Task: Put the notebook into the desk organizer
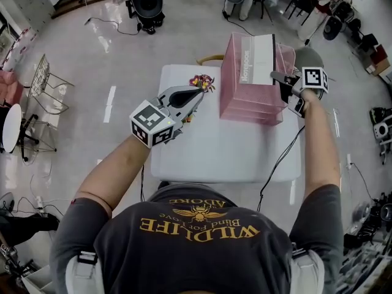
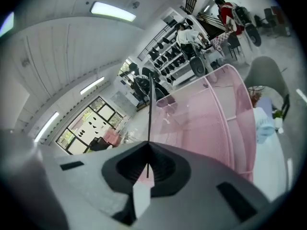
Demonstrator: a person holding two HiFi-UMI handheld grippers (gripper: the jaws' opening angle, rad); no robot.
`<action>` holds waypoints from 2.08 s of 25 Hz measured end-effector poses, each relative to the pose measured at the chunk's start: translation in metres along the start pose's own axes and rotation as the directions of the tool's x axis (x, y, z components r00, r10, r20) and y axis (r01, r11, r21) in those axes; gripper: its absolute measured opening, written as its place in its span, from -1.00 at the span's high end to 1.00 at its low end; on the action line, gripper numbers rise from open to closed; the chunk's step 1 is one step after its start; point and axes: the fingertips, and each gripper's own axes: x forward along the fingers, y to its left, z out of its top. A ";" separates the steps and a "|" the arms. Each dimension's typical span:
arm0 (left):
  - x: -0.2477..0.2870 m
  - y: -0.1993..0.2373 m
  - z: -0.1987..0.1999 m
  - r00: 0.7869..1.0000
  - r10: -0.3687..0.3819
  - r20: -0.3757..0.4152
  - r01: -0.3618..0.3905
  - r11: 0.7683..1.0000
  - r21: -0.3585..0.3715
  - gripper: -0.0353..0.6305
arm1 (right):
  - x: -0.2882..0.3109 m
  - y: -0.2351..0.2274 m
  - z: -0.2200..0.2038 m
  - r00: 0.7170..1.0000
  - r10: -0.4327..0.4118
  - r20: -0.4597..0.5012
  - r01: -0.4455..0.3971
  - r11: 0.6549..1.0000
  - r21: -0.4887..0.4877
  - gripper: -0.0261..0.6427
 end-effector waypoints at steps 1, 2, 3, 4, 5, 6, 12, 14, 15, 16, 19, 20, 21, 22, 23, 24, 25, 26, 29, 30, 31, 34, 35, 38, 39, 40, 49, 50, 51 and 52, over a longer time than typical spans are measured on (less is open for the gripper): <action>0.000 0.001 -0.001 1.000 0.002 -0.002 -0.002 1.000 -0.001 0.89 | 0.004 -0.008 -0.002 0.999 -0.027 -0.022 0.027 1.000 0.011 0.90; -0.001 0.002 -0.002 1.000 0.004 -0.004 -0.004 1.000 -0.002 0.89 | 0.008 -0.016 -0.004 0.997 -0.059 -0.043 0.060 0.998 0.015 0.90; -0.001 0.004 -0.002 1.000 0.006 -0.005 -0.006 1.000 -0.003 0.89 | 0.010 -0.023 -0.005 0.994 -0.093 -0.061 0.094 0.996 0.011 0.90; 0.000 0.005 -0.002 1.000 0.007 -0.005 -0.007 1.000 -0.005 0.89 | 0.013 -0.030 -0.006 0.989 -0.129 -0.077 0.129 0.992 0.002 0.90; 0.000 0.006 -0.002 1.000 0.007 -0.006 -0.007 1.000 -0.006 0.89 | 0.015 -0.036 -0.007 0.982 -0.168 -0.090 0.167 0.986 -0.015 0.89; 0.001 0.007 -0.003 1.000 0.008 -0.006 -0.008 1.000 -0.008 0.89 | 0.017 -0.042 -0.007 0.973 -0.210 -0.101 0.207 0.978 -0.037 0.89; 0.004 0.008 -0.009 1.000 0.004 -0.011 -0.004 1.000 -0.017 0.89 | 0.030 -0.068 -0.010 0.875 -0.470 -0.118 0.439 0.871 -0.219 0.87; 0.005 0.008 -0.009 1.000 0.002 -0.010 -0.002 1.000 -0.017 0.89 | 0.033 -0.069 -0.009 0.841 -0.530 -0.107 0.487 0.828 -0.277 0.83; 0.005 0.007 -0.008 1.000 0.001 -0.009 -0.001 1.000 -0.016 0.89 | 0.035 -0.069 -0.009 0.825 -0.555 -0.102 0.506 0.808 -0.303 0.82; 0.006 0.007 -0.007 1.000 0.000 -0.008 0.000 1.000 -0.016 0.89 | 0.036 -0.070 -0.009 0.810 -0.578 -0.099 0.522 0.788 -0.325 0.82; 0.006 0.005 -0.007 1.000 -0.003 -0.006 0.003 1.000 -0.016 0.89 | 0.037 -0.073 -0.010 0.765 -0.637 -0.092 0.562 0.730 -0.388 0.78; 0.006 0.004 -0.007 1.000 -0.004 -0.005 0.004 1.000 -0.015 0.89 | 0.037 -0.074 -0.011 0.752 -0.653 -0.089 0.572 0.713 -0.406 0.77; 0.005 0.004 -0.007 1.000 -0.004 -0.005 0.004 1.000 -0.014 0.89 | 0.037 -0.074 -0.010 0.742 -0.664 -0.085 0.578 0.700 -0.419 0.76; 0.005 0.004 -0.006 1.000 -0.004 -0.004 0.004 1.000 -0.014 0.89 | 0.037 -0.075 -0.010 0.736 -0.672 -0.082 0.583 0.691 -0.427 0.76; 0.004 0.004 -0.006 1.000 -0.005 -0.003 0.005 1.000 -0.014 0.89 | 0.036 -0.075 -0.010 0.731 -0.677 -0.079 0.588 0.685 -0.431 0.75; 0.004 0.003 -0.006 1.000 -0.006 -0.003 0.006 1.000 -0.015 0.89 | 0.035 -0.075 -0.009 0.725 -0.685 -0.073 0.595 0.676 -0.435 0.75; 0.003 0.003 -0.006 1.000 -0.007 -0.002 0.007 1.000 -0.015 0.89 | 0.034 -0.075 -0.008 0.715 -0.697 -0.064 0.605 0.661 -0.444 0.73; 0.002 0.002 -0.006 1.000 -0.008 -0.002 0.008 1.000 -0.015 0.89 | 0.032 -0.076 -0.007 0.700 -0.712 -0.050 0.617 0.640 -0.458 0.72; 0.000 0.000 -0.006 1.000 -0.010 0.001 0.010 1.000 -0.013 0.89 | 0.023 -0.075 0.000 0.662 -0.749 0.013 0.657 0.572 -0.490 0.66; -0.001 -0.001 -0.005 1.000 -0.010 0.002 0.010 1.000 -0.013 0.89 | 0.019 -0.072 0.004 0.659 -0.751 0.035 0.667 0.562 -0.490 0.62; -0.002 -0.002 -0.004 1.000 -0.010 0.003 0.010 1.000 -0.012 0.89 | 0.016 -0.068 0.007 0.661 -0.748 0.057 0.673 0.557 -0.487 0.59; -0.005 -0.003 0.001 1.000 -0.007 0.008 0.007 1.000 -0.008 0.89 | 0.006 -0.049 0.019 0.680 -0.724 0.120 0.678 0.557 -0.480 0.55; -0.006 -0.004 0.003 1.000 -0.006 0.011 0.006 1.000 -0.006 0.89 | 0.002 -0.042 0.022 0.689 -0.711 0.140 0.676 0.559 -0.480 0.55; -0.013 -0.007 0.010 1.000 -0.001 0.025 0.001 1.000 -0.003 0.89 | -0.005 -0.011 0.027 0.750 -0.631 0.200 0.637 0.604 -0.479 0.55; -0.016 -0.008 0.012 0.999 0.003 0.033 -0.003 1.000 -0.005 0.89 | -0.005 0.003 0.026 0.783 -0.582 0.220 0.607 0.634 -0.479 0.55; -0.020 -0.008 0.015 0.999 0.009 0.041 -0.008 1.000 -0.011 0.89 | -0.006 0.018 0.025 0.816 -0.526 0.240 0.571 0.667 -0.479 0.55; -0.074 0.005 0.045 0.987 0.132 0.096 -0.127 0.991 -0.048 0.89 | -0.044 0.150 0.001 0.906 -0.077 0.416 0.300 0.810 -0.504 0.56; -0.079 0.005 0.048 0.985 0.144 0.100 -0.140 0.989 -0.046 0.89 | -0.048 0.161 -0.006 0.902 -0.037 0.430 0.274 0.818 -0.506 0.57; -0.085 0.005 0.050 0.983 0.153 0.103 -0.150 0.988 -0.042 0.89 | -0.052 0.170 -0.013 0.896 0.001 0.444 0.252 0.823 -0.509 0.64; -0.089 0.003 0.052 0.981 0.160 0.105 -0.157 0.987 -0.037 0.89 | -0.055 0.179 -0.020 0.888 0.036 0.459 0.231 0.827 -0.512 0.68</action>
